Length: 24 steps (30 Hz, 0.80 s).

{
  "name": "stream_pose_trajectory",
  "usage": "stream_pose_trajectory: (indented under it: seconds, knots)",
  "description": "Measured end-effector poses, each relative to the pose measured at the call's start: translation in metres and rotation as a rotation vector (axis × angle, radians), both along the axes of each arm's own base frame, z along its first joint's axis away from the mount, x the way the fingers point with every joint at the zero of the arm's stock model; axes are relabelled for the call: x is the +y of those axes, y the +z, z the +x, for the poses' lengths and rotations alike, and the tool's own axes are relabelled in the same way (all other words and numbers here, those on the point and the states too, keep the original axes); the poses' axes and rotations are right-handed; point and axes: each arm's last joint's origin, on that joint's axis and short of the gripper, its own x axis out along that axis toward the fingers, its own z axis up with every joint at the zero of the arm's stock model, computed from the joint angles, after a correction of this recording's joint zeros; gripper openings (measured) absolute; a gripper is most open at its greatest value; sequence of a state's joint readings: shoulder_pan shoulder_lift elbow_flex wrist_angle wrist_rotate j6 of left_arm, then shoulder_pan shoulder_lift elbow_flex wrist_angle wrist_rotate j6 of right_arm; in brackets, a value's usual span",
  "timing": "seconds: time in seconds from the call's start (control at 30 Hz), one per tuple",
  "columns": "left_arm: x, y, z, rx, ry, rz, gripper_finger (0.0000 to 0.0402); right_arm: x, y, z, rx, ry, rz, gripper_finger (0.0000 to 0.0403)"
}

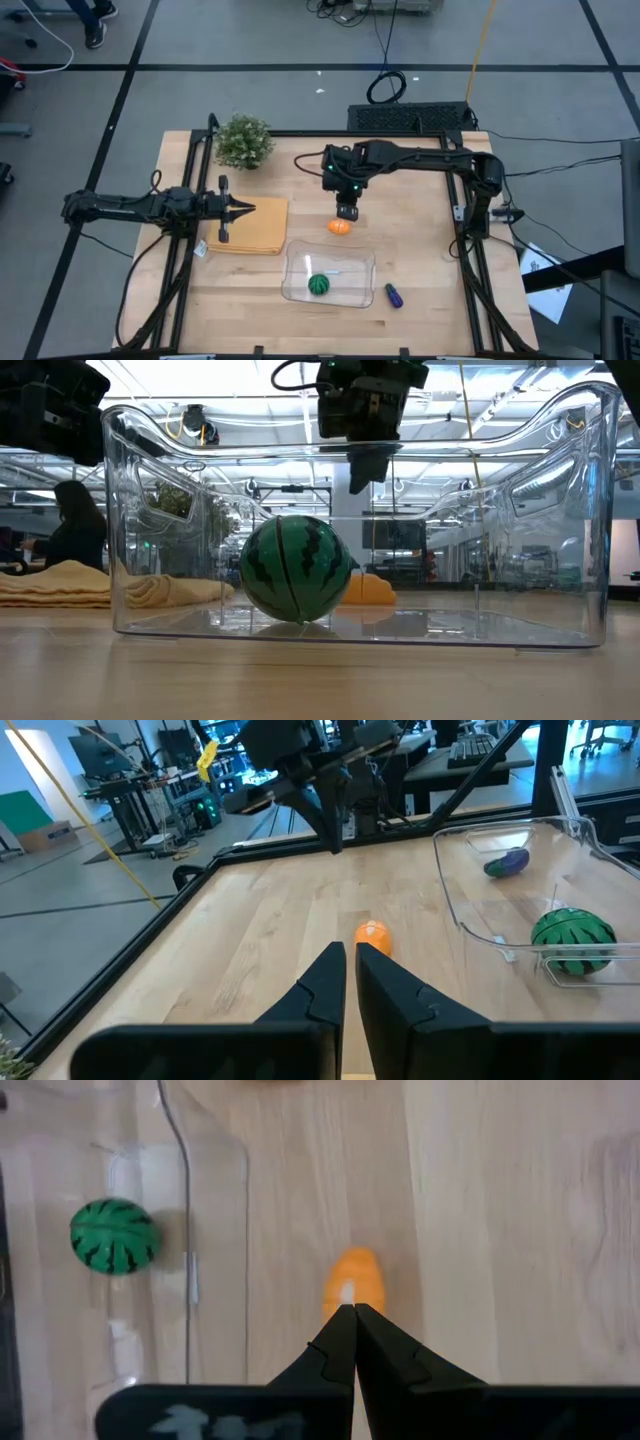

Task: Pick and placing Produce into tupperware
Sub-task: Put the light orange croissant into the transparent bin

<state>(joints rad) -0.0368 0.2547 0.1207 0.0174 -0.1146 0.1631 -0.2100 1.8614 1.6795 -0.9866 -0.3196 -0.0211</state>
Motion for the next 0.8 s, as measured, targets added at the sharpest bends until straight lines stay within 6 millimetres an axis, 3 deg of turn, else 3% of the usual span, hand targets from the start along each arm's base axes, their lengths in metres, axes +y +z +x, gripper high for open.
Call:
stream_pose_trajectory:
  seconds: [0.63, 0.8]
  knots:
    - [0.0, -0.0016, -0.0002, 0.017, 0.0, 0.001, 0.0033, 0.0015, 0.0007, -0.0037, 0.033, 0.027, -0.003, 0.0]
    - [0.0, -0.0016, -0.0002, 0.017, 0.0, 0.001, 0.0033, 0.0011, 0.0015, -0.0012, 0.006, 0.028, -0.01, 0.003]
